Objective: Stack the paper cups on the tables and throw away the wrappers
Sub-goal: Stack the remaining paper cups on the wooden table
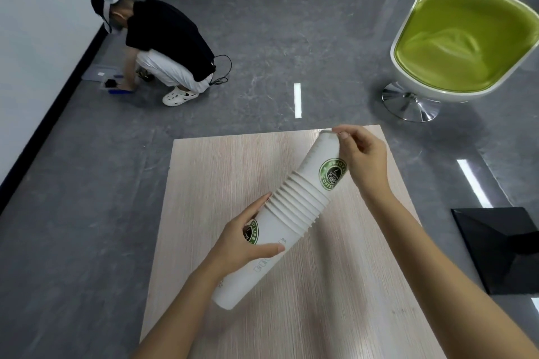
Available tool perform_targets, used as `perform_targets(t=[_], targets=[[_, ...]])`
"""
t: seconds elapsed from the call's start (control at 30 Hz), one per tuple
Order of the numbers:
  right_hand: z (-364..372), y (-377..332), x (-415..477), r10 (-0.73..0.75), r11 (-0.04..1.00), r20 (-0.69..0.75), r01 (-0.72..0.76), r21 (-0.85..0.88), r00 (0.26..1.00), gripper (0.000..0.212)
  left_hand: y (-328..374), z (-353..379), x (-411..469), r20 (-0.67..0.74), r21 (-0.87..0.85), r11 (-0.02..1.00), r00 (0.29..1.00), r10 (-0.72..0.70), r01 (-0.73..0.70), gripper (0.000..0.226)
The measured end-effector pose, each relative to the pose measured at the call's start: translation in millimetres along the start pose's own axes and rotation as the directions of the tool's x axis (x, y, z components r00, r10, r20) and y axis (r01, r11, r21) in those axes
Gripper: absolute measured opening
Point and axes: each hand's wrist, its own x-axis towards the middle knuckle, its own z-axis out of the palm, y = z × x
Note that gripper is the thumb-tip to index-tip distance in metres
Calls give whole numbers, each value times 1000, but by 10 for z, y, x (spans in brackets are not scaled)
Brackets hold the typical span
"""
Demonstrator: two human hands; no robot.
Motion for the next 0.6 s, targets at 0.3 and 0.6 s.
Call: perform_targets(t=[0.3, 0.6], targets=[[177, -113, -371, -24, 1000, 177, 26, -8, 984, 21, 14, 35, -20, -57, 5, 1000, 998, 6, -6, 105], [261, -152, -624, 15, 999, 219, -22, 27, 976, 16, 48, 67, -91, -71, -31, 999, 997, 20, -22, 107]])
